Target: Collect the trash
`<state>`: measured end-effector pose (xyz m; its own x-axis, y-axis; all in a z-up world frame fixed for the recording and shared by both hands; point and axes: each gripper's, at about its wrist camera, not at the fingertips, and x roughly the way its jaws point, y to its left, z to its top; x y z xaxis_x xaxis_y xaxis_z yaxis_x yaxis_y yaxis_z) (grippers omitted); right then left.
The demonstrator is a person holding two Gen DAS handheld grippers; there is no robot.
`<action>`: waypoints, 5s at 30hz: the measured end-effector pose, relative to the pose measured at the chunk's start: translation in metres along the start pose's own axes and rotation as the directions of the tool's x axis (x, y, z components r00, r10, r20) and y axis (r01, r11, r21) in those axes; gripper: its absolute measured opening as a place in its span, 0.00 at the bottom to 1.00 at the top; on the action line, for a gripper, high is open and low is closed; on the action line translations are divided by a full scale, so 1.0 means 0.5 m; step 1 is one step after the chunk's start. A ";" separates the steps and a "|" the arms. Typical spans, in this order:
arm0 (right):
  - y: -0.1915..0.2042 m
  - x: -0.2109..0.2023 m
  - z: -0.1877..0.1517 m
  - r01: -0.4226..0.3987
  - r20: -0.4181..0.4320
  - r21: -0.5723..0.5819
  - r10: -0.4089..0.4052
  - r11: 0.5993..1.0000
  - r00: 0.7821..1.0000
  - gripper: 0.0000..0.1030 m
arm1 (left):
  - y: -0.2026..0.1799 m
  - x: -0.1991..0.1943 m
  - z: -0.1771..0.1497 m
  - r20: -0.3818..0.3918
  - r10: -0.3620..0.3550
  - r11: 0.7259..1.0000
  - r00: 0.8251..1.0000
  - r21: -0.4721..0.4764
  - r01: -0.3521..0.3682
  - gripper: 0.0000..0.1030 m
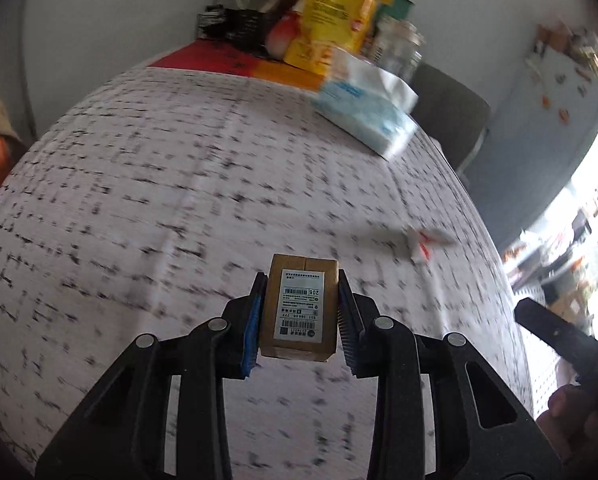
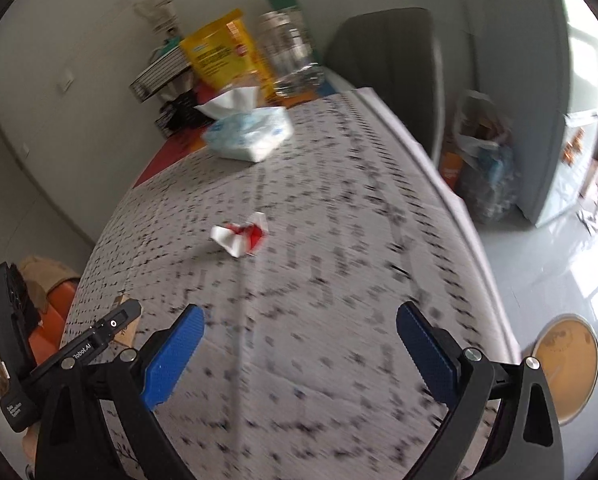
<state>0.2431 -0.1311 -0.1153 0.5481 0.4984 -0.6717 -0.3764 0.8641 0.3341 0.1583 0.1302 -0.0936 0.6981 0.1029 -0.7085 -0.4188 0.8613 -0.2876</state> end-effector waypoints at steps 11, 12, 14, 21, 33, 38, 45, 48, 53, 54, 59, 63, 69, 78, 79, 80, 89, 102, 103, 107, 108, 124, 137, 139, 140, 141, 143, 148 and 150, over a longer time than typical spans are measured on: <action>0.130 0.129 0.071 0.048 -0.077 -0.202 -0.065 0.978 0.995 0.92 | 0.137 0.007 0.043 0.032 0.019 0.986 0.999 -0.168 -0.013 0.32; 0.137 0.142 0.074 0.058 -0.077 -0.220 -0.076 0.974 0.994 0.92 | 0.147 0.009 0.045 0.031 0.021 0.984 0.999 -0.175 -0.015 0.32; 0.146 0.171 0.078 0.104 -0.074 -0.250 -0.126 0.963 0.989 0.92 | 0.159 0.009 0.045 0.031 0.024 0.983 0.999 -0.181 -0.018 0.32; 0.144 0.233 0.086 0.148 -0.093 -0.264 -0.178 0.953 0.980 0.87 | 0.193 0.014 0.045 0.028 0.024 0.977 0.999 -0.213 -0.017 0.32; 0.115 0.197 0.079 0.084 -0.103 -0.243 -0.111 0.966 0.988 0.31 | 0.144 0.007 0.041 0.032 -0.004 0.984 0.999 -0.178 0.009 0.32; 0.093 0.134 0.063 0.052 -0.078 -0.183 -0.068 0.982 0.995 0.31 | 0.104 -0.001 0.035 0.042 -0.018 0.987 0.999 -0.157 0.024 0.32; 0.054 0.028 0.026 0.069 -0.005 -0.154 -0.070 0.986 0.998 0.32 | 0.015 -0.005 0.032 0.051 -0.066 0.993 0.997 -0.095 0.071 0.32; 0.022 -0.003 0.015 0.068 0.007 -0.125 -0.068 0.990 0.998 0.32 | -0.028 -0.008 0.032 0.054 -0.088 0.994 0.995 -0.064 0.092 0.32; -0.045 -0.047 0.011 0.085 0.036 -0.068 -0.082 0.994 0.996 0.32 | -0.106 -0.009 0.030 0.053 -0.121 0.993 0.991 -0.006 0.121 0.32; -0.059 -0.054 0.010 0.091 0.042 -0.058 -0.088 0.994 0.995 0.32 | -0.126 -0.009 0.028 0.051 -0.130 0.992 0.990 0.007 0.130 0.32; -0.140 -0.095 0.001 0.113 0.067 0.018 -0.114 0.993 0.991 0.32 | -0.202 -0.007 0.020 0.039 -0.158 0.986 0.987 0.062 0.156 0.32; -0.214 -0.129 -0.008 0.139 0.090 0.079 -0.146 0.987 0.985 0.32 | -0.271 0.001 0.010 0.025 -0.182 0.978 0.983 0.107 0.178 0.32; -0.332 -0.181 -0.029 0.182 0.115 0.178 -0.204 0.967 0.972 0.32 | -0.375 0.019 -0.015 -0.012 -0.216 0.961 0.976 0.174 0.214 0.32; -0.528 -0.241 -0.089 0.259 0.110 0.343 -0.312 0.903 0.944 0.32 | -0.568 0.060 -0.080 -0.102 -0.272 0.914 0.957 0.284 0.290 0.32; -0.548 -0.246 -0.097 0.267 0.107 0.360 -0.324 0.894 0.940 0.32 | -0.585 0.064 -0.087 -0.113 -0.278 0.908 0.954 0.292 0.299 0.32; -0.568 -0.249 -0.104 0.276 0.102 0.377 -0.337 0.884 0.936 0.33 | -0.608 0.069 -0.095 -0.126 -0.285 0.901 0.950 0.303 0.310 0.32; -0.750 -0.266 -0.163 0.341 0.046 0.518 -0.424 0.784 0.905 0.52 | -0.791 0.103 -0.175 -0.252 -0.339 0.831 0.907 0.372 0.413 0.32; -0.838 -0.423 -0.295 0.346 0.073 0.646 -0.507 0.680 0.859 0.72 | -1.015 0.145 -0.351 -0.471 -0.362 0.711 0.804 0.419 0.565 0.33; -0.841 -0.434 -0.303 0.349 0.073 0.654 -0.515 0.671 0.854 0.72 | -1.030 0.145 -0.361 -0.488 -0.368 0.700 0.791 0.414 0.581 0.34; -0.843 -0.468 -0.324 0.355 0.077 0.673 -0.539 0.649 0.839 0.72 | -1.073 0.147 -0.394 -0.530 -0.395 0.650 0.750 0.415 0.636 0.77; -0.845 -0.474 -0.327 0.356 0.077 0.677 -0.543 0.644 0.836 0.72 | -1.075 0.148 -0.395 -0.517 -0.386 0.655 0.764 0.429 0.622 0.78; -0.748 -0.455 -0.293 0.317 0.132 0.660 -0.520 0.681 0.844 0.89 | -0.857 0.076 -0.209 -0.374 -0.394 0.734 0.840 0.422 0.532 0.94; -0.574 -0.456 -0.215 0.313 0.182 0.571 -0.489 0.759 0.853 0.93 | -0.657 -0.014 -0.090 -0.243 -0.429 0.778 0.870 0.390 0.492 0.94; -0.546 -0.460 -0.209 0.314 0.188 0.556 -0.485 0.769 0.854 0.93 | -0.630 -0.030 -0.081 -0.225 -0.430 0.783 0.875 0.390 0.485 0.94; -0.534 -0.462 -0.206 0.315 0.190 0.548 -0.482 0.775 0.855 0.93 | -0.620 -0.038 -0.079 -0.216 -0.427 0.787 0.878 0.391 0.478 0.94; -0.519 -0.463 -0.203 0.314 0.194 0.540 -0.478 0.781 0.857 0.93 | -0.608 -0.045 -0.075 -0.209 -0.425 0.789 0.881 0.391 0.473 0.94; -0.494 -0.465 -0.197 0.311 0.199 0.522 -0.468 0.794 0.861 0.93 | -0.577 -0.062 -0.069 -0.191 -0.423 0.796 0.886 0.390 0.464 0.94; -0.416 -0.472 -0.184 0.290 0.222 0.461 -0.425 0.839 0.877 0.93 | -0.496 -0.111 -0.058 -0.131 -0.413 0.817 0.901 0.385 0.430 0.94; -0.388 -0.474 -0.181 0.285 0.229 0.434 -0.411 0.854 0.882 0.93 | -0.473 -0.129 -0.058 -0.116 -0.395 0.825 0.911 0.391 0.407 0.94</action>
<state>0.1187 -0.4232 -0.0807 0.8093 0.1004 -0.5787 0.1594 0.9108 0.3809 0.1956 -0.0946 0.0016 0.7343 -0.3042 -0.6068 0.1661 0.9473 -0.2739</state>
